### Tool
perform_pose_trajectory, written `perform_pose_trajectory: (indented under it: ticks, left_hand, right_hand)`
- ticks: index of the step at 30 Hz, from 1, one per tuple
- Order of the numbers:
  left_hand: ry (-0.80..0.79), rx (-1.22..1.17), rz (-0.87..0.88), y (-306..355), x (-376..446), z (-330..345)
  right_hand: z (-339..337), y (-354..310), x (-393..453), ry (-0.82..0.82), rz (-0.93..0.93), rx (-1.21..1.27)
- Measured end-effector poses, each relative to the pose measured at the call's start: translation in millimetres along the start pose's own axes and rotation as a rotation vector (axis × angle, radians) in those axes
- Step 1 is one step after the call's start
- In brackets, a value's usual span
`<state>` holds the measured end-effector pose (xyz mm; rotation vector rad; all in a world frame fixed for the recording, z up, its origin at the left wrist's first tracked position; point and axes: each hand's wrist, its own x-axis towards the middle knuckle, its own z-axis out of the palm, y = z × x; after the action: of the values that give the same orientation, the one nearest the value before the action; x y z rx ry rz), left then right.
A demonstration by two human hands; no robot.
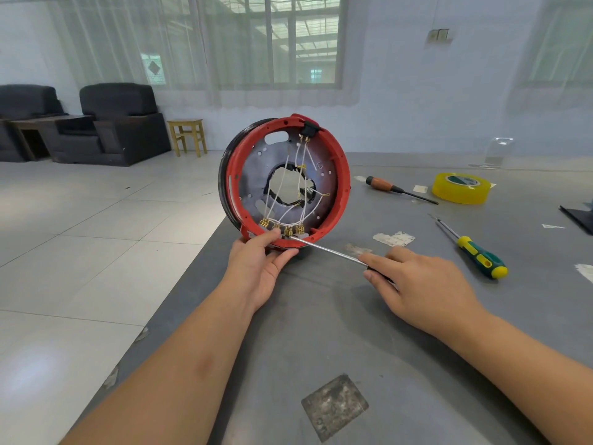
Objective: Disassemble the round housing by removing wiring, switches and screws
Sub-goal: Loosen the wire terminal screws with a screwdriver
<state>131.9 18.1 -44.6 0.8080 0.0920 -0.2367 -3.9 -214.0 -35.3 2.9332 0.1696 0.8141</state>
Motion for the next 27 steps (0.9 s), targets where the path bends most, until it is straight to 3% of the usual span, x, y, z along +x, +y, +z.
perform_pose_trajectory:
  ticks: [12,27]
  left_hand:
    - [0.017,0.342,0.079,6.6,4.9,-8.1]
    - [0.001,0.315,0.16,3.3,9.9,-14.2]
  right_hand:
    - [-1.5,2.8,1.8,-0.01,-0.033,-0.08]
    - [-4.5,0.3,2.2,-0.006,0.007,-0.134]
